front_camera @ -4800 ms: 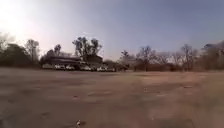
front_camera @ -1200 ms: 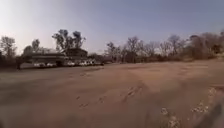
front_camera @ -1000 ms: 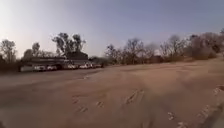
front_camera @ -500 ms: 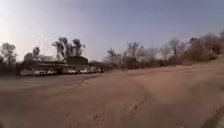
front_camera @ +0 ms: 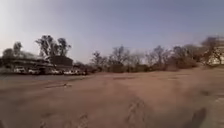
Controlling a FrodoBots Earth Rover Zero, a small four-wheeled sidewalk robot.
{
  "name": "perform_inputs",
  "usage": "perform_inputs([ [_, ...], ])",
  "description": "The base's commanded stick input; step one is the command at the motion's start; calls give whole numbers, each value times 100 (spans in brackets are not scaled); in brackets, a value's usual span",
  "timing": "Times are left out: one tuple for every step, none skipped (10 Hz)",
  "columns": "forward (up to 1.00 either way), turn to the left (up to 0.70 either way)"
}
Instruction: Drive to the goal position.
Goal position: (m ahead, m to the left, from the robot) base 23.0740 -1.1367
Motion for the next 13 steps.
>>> perform_inputs([
  [70,0],
  [70,0],
  [70,0],
  [70,0],
  [70,0],
  [70,0],
  [70,0],
  [70,0],
  [70,0],
  [70,0],
  [70,0],
  [70,0],
  [70,0],
])
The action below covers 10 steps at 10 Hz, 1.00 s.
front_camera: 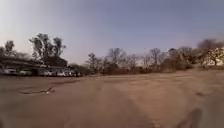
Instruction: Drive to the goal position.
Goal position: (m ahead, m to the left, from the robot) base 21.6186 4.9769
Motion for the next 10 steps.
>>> perform_inputs([
  [70,0],
  [70,0],
  [70,0],
  [70,0],
  [70,0],
  [70,0],
  [70,0],
  [70,0],
  [70,0],
  [70,0],
])
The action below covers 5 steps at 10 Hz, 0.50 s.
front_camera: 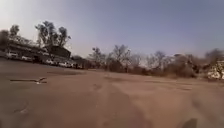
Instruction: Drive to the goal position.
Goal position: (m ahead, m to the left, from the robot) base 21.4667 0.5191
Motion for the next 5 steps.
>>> perform_inputs([
  [70,0],
  [70,0],
  [70,0],
  [70,0],
  [70,0],
])
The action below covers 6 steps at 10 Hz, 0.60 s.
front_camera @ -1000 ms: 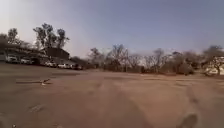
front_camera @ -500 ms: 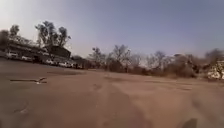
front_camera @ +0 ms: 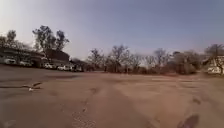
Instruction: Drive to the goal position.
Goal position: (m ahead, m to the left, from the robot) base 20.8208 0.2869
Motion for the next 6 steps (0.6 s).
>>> perform_inputs([
  [70,0],
  [70,0],
  [70,0],
  [70,0],
  [70,0],
  [70,0],
])
